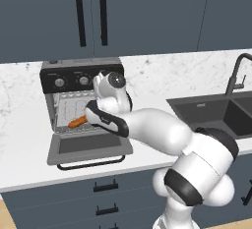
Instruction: Pick up the kebab skewer and baguette bread, and place them inside the toaster oven. Close the toaster oven door and start by setting the timer.
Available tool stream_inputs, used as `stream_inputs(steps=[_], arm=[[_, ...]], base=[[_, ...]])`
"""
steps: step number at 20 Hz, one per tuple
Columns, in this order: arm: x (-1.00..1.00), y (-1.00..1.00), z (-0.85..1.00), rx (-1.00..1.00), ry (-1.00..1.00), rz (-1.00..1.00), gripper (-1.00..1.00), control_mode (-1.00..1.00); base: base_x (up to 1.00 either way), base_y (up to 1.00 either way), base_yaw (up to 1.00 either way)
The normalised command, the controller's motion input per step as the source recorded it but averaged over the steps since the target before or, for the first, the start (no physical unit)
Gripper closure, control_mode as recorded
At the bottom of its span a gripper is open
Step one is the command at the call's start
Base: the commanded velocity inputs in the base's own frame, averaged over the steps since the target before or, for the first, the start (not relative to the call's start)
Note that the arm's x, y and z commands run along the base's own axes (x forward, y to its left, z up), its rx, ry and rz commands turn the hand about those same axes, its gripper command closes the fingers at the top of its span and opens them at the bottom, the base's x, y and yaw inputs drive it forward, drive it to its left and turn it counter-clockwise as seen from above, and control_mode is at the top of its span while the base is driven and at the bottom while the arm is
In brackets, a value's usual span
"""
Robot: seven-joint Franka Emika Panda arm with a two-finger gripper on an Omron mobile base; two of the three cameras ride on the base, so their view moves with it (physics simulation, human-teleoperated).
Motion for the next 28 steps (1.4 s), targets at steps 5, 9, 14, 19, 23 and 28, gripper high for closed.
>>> stream_inputs(steps=[5,9,14,19,23,28], arm=[[-0.49,-0.79,0.3,-0.01,0.03,0.11,-1.0,-1.0],[-0.76,-0.99,0.06,-0.06,0.0,0.43,-1.0,-1.0],[-0.4,-0.89,0.03,-0.15,0.02,0.55,-1.0,-1.0],[-0.11,-0.69,-0.05,-0.28,0.1,0.54,-1.0,-1.0],[0.01,-0.54,-0.09,-0.34,0.19,0.31,-1.0,-1.0],[0.01,-0.12,-0.5,-0.35,0.13,0.19,-1.0,-1.0]], base=[[0.0,0.0,0.0],[0.0,0.0,0.0],[0.0,0.0,0.0],[0.0,0.0,0.0],[0.0,0.0,0.0],[0.0,0.0,0.0]])
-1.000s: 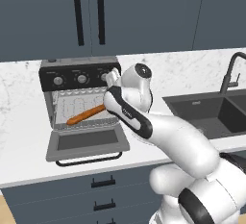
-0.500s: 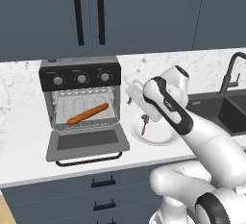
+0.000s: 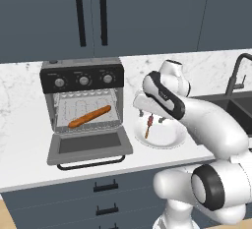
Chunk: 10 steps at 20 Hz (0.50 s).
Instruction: Pick up the kebab skewer and baguette bread, and place them inside the toaster oven. Close the toaster oven door and start by setting the timer.
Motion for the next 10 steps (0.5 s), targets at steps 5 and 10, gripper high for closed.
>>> stream_inputs(steps=[5,10], arm=[[0.01,-0.05,-0.59,-0.15,0.0,0.16,-1.0,-1.0],[0.0,-0.36,-0.45,-0.09,-0.02,0.02,-1.0,-1.0]], base=[[0.0,0.0,0.0],[0.0,0.0,0.0]])
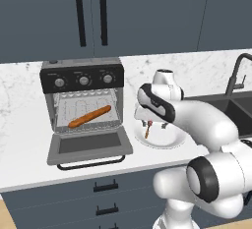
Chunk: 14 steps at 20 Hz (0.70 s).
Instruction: Pick up the kebab skewer and baguette bread, and place them inside the toaster oven. Close the toaster oven door and start by setting the timer.
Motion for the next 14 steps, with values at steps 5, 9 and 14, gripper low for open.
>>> stream_inputs(steps=[5,9,14], arm=[[0.27,-0.15,-0.54,-0.04,-0.04,0.0,-1.0,-1.0],[0.52,0.0,-0.3,0.0,0.0,0.0,-1.0,-1.0],[0.28,0.0,-0.16,-0.01,0.0,0.0,-1.0,-1.0]], base=[[0.0,0.0,0.0],[0.0,0.0,0.0],[0.0,0.0,0.0]])
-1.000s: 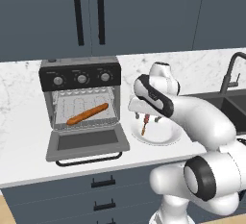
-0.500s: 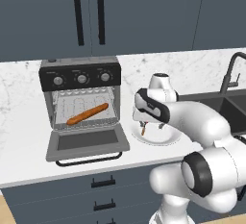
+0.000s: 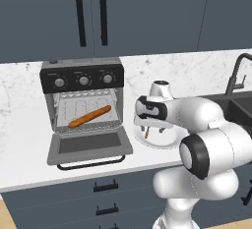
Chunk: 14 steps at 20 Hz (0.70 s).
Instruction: Pick up the kebab skewer and baguette bread, and place them inside the toaster oven. Close the toaster oven door and start by setting the timer.
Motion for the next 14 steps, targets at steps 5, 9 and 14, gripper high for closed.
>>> stream_inputs(steps=[5,9,14], arm=[[0.03,0.01,-0.3,-0.03,0.0,0.0,-1.0,-1.0],[0.19,0.0,-0.25,0.0,0.0,0.0,-1.0,-1.0],[0.15,0.02,-0.22,0.0,0.0,0.0,-1.0,-1.0]], base=[[0.0,0.0,0.0],[0.0,0.0,0.0],[0.0,0.0,0.0]])
